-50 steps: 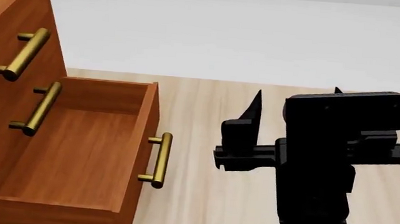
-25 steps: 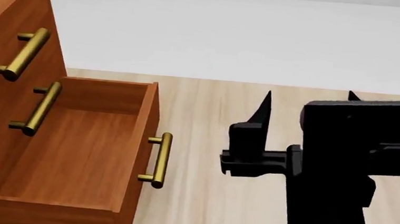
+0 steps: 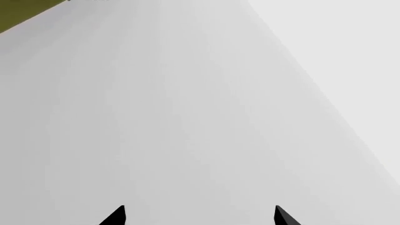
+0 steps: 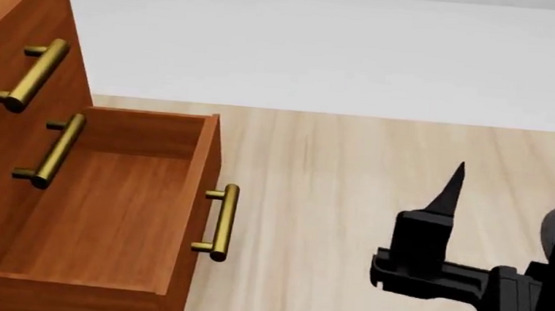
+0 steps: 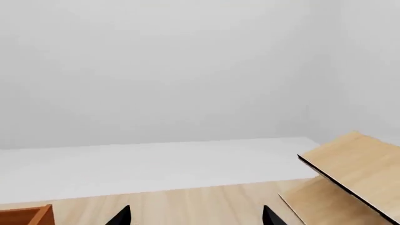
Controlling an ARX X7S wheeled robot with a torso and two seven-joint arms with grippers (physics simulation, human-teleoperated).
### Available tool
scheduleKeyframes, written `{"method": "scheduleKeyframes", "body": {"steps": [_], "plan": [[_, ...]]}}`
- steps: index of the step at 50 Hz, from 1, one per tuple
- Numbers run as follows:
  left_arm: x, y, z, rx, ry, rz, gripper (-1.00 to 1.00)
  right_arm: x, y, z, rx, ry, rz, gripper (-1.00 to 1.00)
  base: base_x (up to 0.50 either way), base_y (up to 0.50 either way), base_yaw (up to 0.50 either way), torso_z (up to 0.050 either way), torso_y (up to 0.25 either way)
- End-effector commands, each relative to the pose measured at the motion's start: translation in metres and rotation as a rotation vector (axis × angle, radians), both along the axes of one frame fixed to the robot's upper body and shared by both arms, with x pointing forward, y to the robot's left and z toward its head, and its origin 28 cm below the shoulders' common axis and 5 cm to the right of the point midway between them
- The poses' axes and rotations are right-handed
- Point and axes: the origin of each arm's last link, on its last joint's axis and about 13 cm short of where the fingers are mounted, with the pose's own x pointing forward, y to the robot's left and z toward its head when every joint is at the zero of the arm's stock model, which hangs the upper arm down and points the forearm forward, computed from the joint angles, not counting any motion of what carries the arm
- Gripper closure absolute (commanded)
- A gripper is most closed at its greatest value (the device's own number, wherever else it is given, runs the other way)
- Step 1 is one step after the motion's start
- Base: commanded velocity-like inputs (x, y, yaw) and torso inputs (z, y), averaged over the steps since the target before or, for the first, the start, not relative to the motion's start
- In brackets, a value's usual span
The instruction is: Put the wine bottle in the bottom drawer of the cabinet.
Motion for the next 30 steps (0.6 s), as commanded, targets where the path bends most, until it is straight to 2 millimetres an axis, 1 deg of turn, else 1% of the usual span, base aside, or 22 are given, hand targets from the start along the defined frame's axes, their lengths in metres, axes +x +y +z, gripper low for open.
{"method": "scheduleKeyframes", "body": {"steps": [1, 7, 12, 17, 30], "plan": [[-0.006, -0.005, 0.002, 0.002, 0.001, -0.001, -1.0, -0.028, -0.013, 0.0, 0.029, 0.008, -0.084, -1.0, 0.0, 0.0, 0.0, 0.0, 0.0], [-0.008, -0.007, 0.006, 0.003, 0.001, -0.002, -1.0, -0.039, -0.021, -0.003, 0.037, 0.032, -0.132, -1.0, 0.0, 0.0, 0.0, 0.0, 0.0], [-0.009, -0.007, 0.006, 0.0, -0.001, -0.004, -1.0, -0.047, -0.023, -0.005, 0.037, 0.045, -0.149, -1.0, 0.0, 0.0, 0.0, 0.0, 0.0], [-0.009, -0.007, 0.006, 0.001, -0.004, -0.008, -1.0, -0.052, -0.026, -0.009, 0.046, 0.059, -0.169, -1.0, 0.0, 0.0, 0.0, 0.0, 0.0], [-0.007, -0.005, 0.005, 0.001, 0.001, -0.005, -1.0, -0.065, -0.034, -0.012, 0.043, 0.074, -0.217, -1.0, 0.0, 0.0, 0.0, 0.0, 0.0]]}}
